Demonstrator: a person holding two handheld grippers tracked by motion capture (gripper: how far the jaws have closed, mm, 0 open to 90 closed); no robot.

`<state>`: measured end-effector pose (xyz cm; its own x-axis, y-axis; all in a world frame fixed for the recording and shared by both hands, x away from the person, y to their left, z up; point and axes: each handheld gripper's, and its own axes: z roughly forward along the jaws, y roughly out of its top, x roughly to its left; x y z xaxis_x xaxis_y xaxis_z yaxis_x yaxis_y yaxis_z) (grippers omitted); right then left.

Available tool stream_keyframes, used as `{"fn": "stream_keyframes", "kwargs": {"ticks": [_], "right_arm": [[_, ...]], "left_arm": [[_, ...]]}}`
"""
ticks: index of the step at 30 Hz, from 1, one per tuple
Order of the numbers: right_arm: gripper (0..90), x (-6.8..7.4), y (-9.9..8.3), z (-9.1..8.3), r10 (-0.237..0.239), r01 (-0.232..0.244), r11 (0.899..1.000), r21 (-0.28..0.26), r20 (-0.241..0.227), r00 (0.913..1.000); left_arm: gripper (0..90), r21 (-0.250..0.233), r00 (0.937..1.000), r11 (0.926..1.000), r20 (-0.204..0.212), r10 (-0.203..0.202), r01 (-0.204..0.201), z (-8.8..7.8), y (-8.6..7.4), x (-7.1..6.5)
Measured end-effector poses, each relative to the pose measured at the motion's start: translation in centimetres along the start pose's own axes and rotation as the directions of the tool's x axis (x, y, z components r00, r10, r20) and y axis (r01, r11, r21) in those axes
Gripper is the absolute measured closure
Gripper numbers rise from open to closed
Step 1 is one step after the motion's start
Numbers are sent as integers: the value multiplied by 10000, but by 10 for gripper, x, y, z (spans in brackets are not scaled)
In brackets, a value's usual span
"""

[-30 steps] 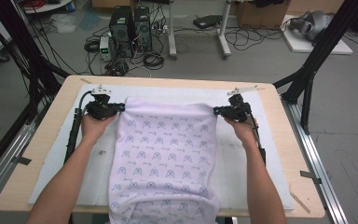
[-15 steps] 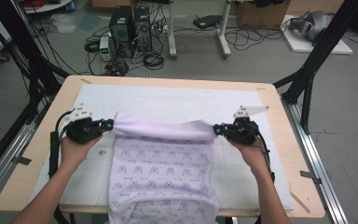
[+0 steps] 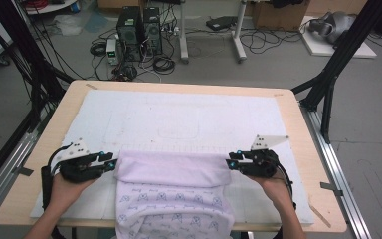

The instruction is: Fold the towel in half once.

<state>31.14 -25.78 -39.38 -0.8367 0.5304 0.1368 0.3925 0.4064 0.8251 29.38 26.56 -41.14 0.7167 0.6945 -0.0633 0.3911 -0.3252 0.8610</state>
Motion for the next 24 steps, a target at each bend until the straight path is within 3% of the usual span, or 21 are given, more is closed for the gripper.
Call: {"fn": "stream_keyframes", "kwargs": {"ticks": [2,4,7,8,10,11,12,13,14,15,16,17,19,21,24], "right_arm": [[639,-12,6,10,84,-91,9995,300,233,9997],[574,-21,9,20,74,-98,9981,604,412,9991],[476,-33,7,36,443,-474,9928,1104,312,9985],[455,-35,4,40,501,-547,9893,1354,372,9981],[437,-41,-1,48,704,-746,9805,1817,296,9971],[445,-42,-4,51,763,-817,9780,1917,357,9964],[471,-44,-6,54,782,-835,9753,2044,337,9964],[539,-44,-8,57,812,-842,9724,2175,227,9964],[633,-43,-10,59,585,-626,9730,2223,249,9980],[845,-42,-9,58,482,-406,9768,2103,-314,9983],[847,-42,-8,59,494,-291,9820,1867,-1049,9933],[850,-40,-6,61,319,-108,9817,1904,-1084,9936],[855,-43,0,61,68,28,9785,2060,-458,9989],[857,-55,9,53,153,-194,9868,1608,272,9995],[859,-76,29,39,370,-469,9952,859,1133,9929]], "left_arm": [[656,240,9990,9997,-452,-68,79,13,4,8],[635,648,9987,9977,-492,-146,178,27,7,17],[544,1163,9946,9878,-149,-1024,1034,46,6,28],[515,1476,9950,9840,-227,-973,996,51,5,29],[482,1962,9947,9755,44,-1023,995,59,2,28],[486,2072,9967,9749,-71,-815,812,61,1,26],[518,2095,9979,9758,-248,-594,632,61,2,24],[609,2057,9982,9769,37,-595,574,60,3,25],[746,1990,9986,9787,51,-523,502,61,3,23],[811,1991,9994,9794,14,-348,338,61,4,23],[838,1981,9994,9796,8,-337,328,62,6,24],[849,1931,9993,9804,-83,-371,381,64,8,24],[857,1655,9982,9848,-359,-478,531,67,15,29],[860,1238,9960,9911,-803,-381,479,71,30,35],[862,796,9912,9963,-1305,-227,333,78,60,48]]}}
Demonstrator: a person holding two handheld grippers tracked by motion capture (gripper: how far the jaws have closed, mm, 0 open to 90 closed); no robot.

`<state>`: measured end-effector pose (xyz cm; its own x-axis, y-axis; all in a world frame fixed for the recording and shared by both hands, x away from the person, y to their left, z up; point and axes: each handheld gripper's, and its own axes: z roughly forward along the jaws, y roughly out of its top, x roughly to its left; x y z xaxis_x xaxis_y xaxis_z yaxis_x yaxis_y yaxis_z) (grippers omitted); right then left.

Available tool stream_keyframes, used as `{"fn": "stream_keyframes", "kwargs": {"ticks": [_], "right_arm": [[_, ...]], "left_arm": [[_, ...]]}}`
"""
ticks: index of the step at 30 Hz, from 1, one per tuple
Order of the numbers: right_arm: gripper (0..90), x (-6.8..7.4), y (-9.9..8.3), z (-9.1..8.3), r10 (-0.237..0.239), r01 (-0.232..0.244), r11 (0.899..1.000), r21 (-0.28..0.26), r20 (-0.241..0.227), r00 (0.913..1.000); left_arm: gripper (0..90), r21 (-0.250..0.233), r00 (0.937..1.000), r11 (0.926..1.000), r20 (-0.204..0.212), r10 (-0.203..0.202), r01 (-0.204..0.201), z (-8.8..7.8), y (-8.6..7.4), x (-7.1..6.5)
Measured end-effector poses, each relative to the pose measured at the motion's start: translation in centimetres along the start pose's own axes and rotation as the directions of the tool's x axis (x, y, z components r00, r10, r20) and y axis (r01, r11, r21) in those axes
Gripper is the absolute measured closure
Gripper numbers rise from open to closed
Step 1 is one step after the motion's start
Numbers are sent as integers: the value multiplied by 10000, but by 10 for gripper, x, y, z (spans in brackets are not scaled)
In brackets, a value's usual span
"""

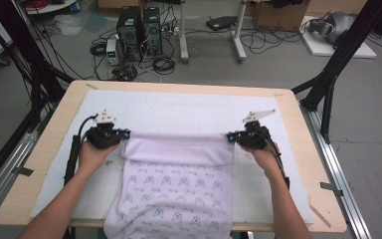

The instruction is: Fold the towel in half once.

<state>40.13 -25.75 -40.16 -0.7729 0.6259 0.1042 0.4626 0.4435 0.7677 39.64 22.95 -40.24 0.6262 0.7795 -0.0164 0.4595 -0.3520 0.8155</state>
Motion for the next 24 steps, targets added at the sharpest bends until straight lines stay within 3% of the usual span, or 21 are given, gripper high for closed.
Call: {"fn": "stream_keyframes", "kwargs": {"ticks": [2,6,9,10,11,12,14,17,19,21,24], "right_arm": [[860,-11,17,-7,46,-45,10000,-17,373,9993],[860,-29,60,-19,-225,244,9996,-135,1229,9922],[847,-39,86,-23,-298,338,9992,-211,1675,9854],[804,-41,92,-22,-255,275,9996,-89,1754,9842],[687,-43,94,-19,-242,263,9996,-95,1789,9836],[604,-46,94,-16,-39,65,9999,-142,1786,9839],[576,-47,87,-10,190,-206,9998,85,1630,9864],[531,-39,68,-3,113,-143,9996,227,1278,9917],[504,-34,58,1,221,-279,9977,615,924,9955],[508,-28,47,2,75,-110,9988,472,744,9972],[489,-23,33,8,116,-171,9964,829,665,9977]], "left_arm": [[862,-228,9997,9997,-221,66,-71,3,25,8],[862,-618,9934,9959,-976,604,-667,2,78,16],[843,-651,9904,9952,-1220,653,-736,1,100,23],[794,-585,9900,9967,-1328,474,-556,2,101,25],[691,-437,9877,9982,-1525,335,-406,4,100,27],[629,-264,9893,9993,-1440,225,-266,5,96,30],[614,-116,9912,9998,-1314,139,-155,7,83,33],[594,-56,9962,9999,-867,-106,102,7,63,33],[594,20,9985,10000,-552,-71,73,8,51,29],[584,145,9998,9999,-206,-52,55,10,42,24],[556,304,9998,9995,217,-23,16,18,31,17]]}}
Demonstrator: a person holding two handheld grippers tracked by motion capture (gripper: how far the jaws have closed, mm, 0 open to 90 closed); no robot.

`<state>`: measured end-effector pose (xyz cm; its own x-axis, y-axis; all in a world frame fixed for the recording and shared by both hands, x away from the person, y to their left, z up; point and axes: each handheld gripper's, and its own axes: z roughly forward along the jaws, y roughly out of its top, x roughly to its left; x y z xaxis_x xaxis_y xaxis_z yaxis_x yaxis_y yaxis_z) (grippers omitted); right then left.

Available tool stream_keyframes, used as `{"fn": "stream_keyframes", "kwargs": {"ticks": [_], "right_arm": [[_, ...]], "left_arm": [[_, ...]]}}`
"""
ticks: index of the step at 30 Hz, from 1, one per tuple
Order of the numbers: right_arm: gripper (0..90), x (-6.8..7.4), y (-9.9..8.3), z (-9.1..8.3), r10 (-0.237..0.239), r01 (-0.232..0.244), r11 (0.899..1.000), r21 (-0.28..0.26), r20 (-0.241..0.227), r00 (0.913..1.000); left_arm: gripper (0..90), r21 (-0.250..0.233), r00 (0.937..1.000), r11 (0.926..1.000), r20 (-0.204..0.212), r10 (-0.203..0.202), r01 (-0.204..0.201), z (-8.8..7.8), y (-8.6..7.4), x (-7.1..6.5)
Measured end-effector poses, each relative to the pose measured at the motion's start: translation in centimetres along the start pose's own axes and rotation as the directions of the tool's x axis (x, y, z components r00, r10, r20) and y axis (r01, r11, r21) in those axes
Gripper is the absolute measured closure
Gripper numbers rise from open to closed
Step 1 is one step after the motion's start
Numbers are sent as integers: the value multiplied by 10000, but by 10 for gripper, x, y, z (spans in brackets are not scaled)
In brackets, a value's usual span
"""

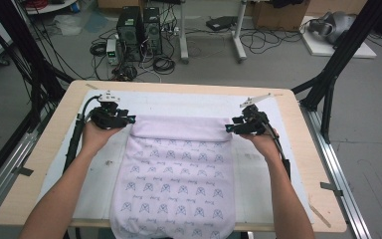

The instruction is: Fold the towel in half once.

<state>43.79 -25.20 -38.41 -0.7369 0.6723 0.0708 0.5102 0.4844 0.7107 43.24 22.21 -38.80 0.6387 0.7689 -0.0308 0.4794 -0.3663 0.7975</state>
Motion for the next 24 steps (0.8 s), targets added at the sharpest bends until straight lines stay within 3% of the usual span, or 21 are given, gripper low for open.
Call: {"fn": "stream_keyframes", "kwargs": {"ticks": [2,7,9,11,12,14,16,19,22,24], "right_arm": [[477,2,-7,5,84,-84,10000,18,-133,9999],[455,6,-16,19,237,-228,9993,296,-298,9993],[490,6,-19,24,240,-227,9984,521,-251,9994],[608,6,-23,29,200,-178,9972,729,-300,9993],[708,7,-25,30,107,-69,9966,815,-467,9989],[836,9,-27,30,-58,100,9970,770,-555,9984],[855,12,-28,25,-230,277,9982,526,-877,9959],[857,16,-25,12,-468,480,9988,128,-806,9956],[857,24,-23,-7,-716,685,9967,-437,-734,9947],[857,35,-26,-23,-1133,1072,9908,-826,-719,9910]], "left_arm": [[537,308,9997,9995,237,57,-65,8,-5,-4],[536,1167,9998,9931,157,122,-139,25,-14,-4],[622,1489,9998,9888,216,-34,2,30,-18,-1],[783,1536,9988,9881,486,-94,19,31,-24,1],[831,1441,9986,9896,522,-112,35,31,-25,1],[847,1170,9984,9931,560,-109,43,26,-27,1],[846,960,9984,9954,556,-83,29,20,-26,1],[847,106,9977,9998,656,141,-148,0,-19,-3],[846,-406,9972,9986,643,377,-351,-18,-15,-11],[845,-630,9965,9963,551,623,-588,-31,-19,-18]]}}
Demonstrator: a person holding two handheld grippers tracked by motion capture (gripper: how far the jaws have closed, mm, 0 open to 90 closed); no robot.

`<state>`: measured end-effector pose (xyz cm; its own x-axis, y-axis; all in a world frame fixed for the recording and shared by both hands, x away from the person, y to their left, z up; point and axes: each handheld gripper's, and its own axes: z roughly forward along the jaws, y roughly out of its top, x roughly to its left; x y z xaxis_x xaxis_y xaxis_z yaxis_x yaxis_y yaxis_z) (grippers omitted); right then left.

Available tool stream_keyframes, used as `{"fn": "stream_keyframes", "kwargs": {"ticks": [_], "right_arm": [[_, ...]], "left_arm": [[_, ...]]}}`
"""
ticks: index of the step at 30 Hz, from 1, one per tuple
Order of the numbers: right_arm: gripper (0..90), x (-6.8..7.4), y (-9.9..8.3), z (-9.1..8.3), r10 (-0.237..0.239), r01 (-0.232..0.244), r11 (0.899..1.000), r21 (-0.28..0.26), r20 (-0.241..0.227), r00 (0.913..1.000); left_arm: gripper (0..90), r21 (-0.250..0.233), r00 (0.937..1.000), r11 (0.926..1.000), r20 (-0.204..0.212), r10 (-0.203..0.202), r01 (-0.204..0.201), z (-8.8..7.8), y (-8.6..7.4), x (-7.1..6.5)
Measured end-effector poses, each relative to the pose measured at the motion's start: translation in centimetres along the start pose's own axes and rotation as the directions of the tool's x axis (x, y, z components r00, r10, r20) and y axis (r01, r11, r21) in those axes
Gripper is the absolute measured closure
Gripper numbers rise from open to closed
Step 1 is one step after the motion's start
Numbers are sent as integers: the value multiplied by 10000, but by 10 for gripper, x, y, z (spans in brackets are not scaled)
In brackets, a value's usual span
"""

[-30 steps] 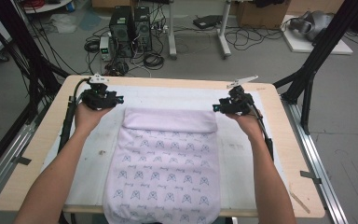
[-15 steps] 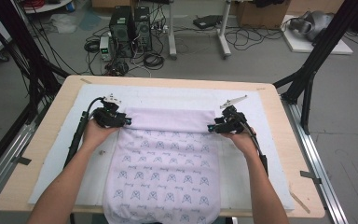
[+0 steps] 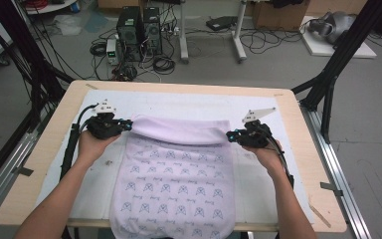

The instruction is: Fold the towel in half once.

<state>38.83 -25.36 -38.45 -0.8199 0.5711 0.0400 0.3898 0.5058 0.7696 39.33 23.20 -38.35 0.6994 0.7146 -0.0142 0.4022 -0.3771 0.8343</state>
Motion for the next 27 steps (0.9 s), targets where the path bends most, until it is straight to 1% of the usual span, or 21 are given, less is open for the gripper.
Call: {"fn": "stream_keyframes", "kwargs": {"ticks": [1,2,3,5,6,7,8,9,10,11,13,14,16,17,19,20,21,23,24,26,27], "right_arm": [[857,5,-2,-5,-56,56,10000,-48,-52,10000],[857,11,-5,-11,-186,184,9996,-232,-101,9998],[856,18,-10,-18,-275,266,9987,-424,-202,9994],[855,33,-20,-30,-422,395,9969,-679,-382,9984],[851,41,-26,-35,-462,419,9961,-774,-550,9974],[842,49,-31,-39,-550,491,9957,-791,-746,9957],[814,55,-37,-42,-611,519,9948,-878,-1044,9927],[760,59,-41,-44,-615,489,9938,-995,-1282,9898],[733,62,-44,-45,-569,437,9943,-974,-1370,9889],[706,63,-44,-45,-583,458,9944,-953,-1332,9894],[670,62,-42,-44,-484,382,9952,-898,-1148,9922],[657,61,-40,-42,-434,355,9964,-766,-1046,9936],[617,58,-36,-34,-368,302,9974,-647,-1034,9940],[611,57,-35,-29,-318,270,9986,-465,-1051,9940],[569,55,-34,-17,-225,212,9997,-129,-1142,9932],[557,55,-34,-11,-1,0,10000,-7,-1324,9912],[539,54,-34,-6,40,-23,9999,115,-1499,9887],[513,57,-34,3,82,-1,9989,473,-1720,9851],[510,59,-35,6,44,61,9983,582,-1800,9836],[517,62,-37,11,87,74,9970,770,-2070,9783],[525,64,-39,13,113,70,9963,859,-2103,9776]], "left_arm": [[845,-113,10000,9999,5,72,-72,-7,-3,-4],[846,-233,9999,9997,1,124,-123,-14,-8,-8],[846,-253,9996,9994,78,254,-252,-22,-15,-13],[845,-347,9989,9986,236,407,-399,-36,-31,-27],[832,-301,9976,9975,249,650,-643,-43,-40,-35],[783,-154,9962,9965,285,824,-820,-48,-48,-42],[711,-73,9961,9970,421,773,-771,-51,-56,-47],[623,77,9959,9976,594,687,-692,-54,-61,-50],[571,178,9956,9974,627,690,-702,-55,-63,-52],[549,210,9956,9969,565,748,-761,-56,-63,-52],[536,180,9967,9981,563,581,-592,-55,-60,-49],[525,117,9972,9987,581,480,-488,-54,-58,-47],[527,147,9979,9991,529,386,-394,-49,-55,-45],[535,206,9976,9991,596,354,-367,-45,-55,-43],[541,454,9969,9987,770,185,-220,-37,-55,-41],[536,595,9958,9981,916,80,-134,-32,-56,-41],[526,772,9947,9970,1031,0,-80,-28,-57,-41],[510,1141,9912,9932,1320,62,-214,-21,-59,-44],[536,1286,9884,9909,1508,201,-398,-19,-59,-46],[662,1331,9817,9876,1817,577,-827,-18,-60,-52],[700,1354,9798,9863,1883,677,-942,-17,-60,-54]]}}
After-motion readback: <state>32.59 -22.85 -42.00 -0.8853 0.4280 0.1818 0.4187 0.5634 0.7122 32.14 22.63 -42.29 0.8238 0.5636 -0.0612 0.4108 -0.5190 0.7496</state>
